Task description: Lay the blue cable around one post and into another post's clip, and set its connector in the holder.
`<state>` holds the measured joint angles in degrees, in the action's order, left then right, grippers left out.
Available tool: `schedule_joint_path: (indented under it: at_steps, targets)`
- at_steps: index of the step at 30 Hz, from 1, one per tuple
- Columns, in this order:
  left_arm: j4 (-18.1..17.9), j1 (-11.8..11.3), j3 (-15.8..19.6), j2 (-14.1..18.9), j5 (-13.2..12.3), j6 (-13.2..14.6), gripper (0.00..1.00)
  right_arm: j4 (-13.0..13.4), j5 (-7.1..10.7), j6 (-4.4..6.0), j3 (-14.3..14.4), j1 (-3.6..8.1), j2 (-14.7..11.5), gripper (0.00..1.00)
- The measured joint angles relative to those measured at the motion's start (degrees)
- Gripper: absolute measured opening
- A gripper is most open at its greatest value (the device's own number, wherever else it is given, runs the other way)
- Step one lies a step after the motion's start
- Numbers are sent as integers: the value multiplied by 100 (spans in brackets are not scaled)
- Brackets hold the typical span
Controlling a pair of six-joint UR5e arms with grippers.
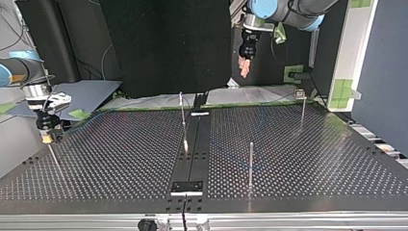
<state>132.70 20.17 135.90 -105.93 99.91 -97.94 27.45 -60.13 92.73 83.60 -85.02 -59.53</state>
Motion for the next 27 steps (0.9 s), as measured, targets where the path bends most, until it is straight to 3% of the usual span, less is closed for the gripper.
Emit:
schedule_joint_path:
  at_steps: [11,19,27]
  targets:
    - [-530,-4,-2,2,137,530,100,0,0,0,0,0,0,98]
    - [-913,-8,-1,1,469,920,100,0,0,0,0,0,0,98]
    - [-996,-21,3,1,557,1288,100,0,0,0,0,0,0,98]
